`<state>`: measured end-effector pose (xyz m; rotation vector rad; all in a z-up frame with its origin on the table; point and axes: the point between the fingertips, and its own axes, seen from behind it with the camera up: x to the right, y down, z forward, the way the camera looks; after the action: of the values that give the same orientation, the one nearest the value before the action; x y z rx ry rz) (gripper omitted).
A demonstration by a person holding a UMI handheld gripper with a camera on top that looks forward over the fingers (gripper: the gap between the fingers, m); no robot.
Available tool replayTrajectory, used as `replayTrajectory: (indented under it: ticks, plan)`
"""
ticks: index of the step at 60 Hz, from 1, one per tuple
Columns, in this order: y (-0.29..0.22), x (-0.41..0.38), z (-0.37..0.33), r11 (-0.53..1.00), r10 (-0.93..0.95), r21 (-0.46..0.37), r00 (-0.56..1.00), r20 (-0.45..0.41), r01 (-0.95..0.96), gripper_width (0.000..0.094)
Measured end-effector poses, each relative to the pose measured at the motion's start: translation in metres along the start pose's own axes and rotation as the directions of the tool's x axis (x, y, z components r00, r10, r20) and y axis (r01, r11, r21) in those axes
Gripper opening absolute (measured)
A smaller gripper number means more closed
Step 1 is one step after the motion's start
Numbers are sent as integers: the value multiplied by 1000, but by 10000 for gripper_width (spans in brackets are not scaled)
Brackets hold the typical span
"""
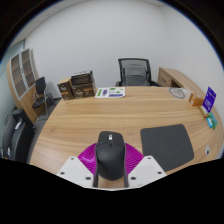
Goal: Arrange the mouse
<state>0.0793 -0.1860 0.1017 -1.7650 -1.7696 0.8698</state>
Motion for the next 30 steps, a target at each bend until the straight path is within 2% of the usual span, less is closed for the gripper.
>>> replayTrajectory:
  ticks: [10, 18, 30]
  plan:
    - [-43, 84, -12, 998, 12, 61, 995, -96, -6, 338]
    - [-52, 159, -10, 996, 32, 82, 982, -188, -16, 336]
    - [-29, 234, 21, 998, 65, 33, 967, -248, -58, 336]
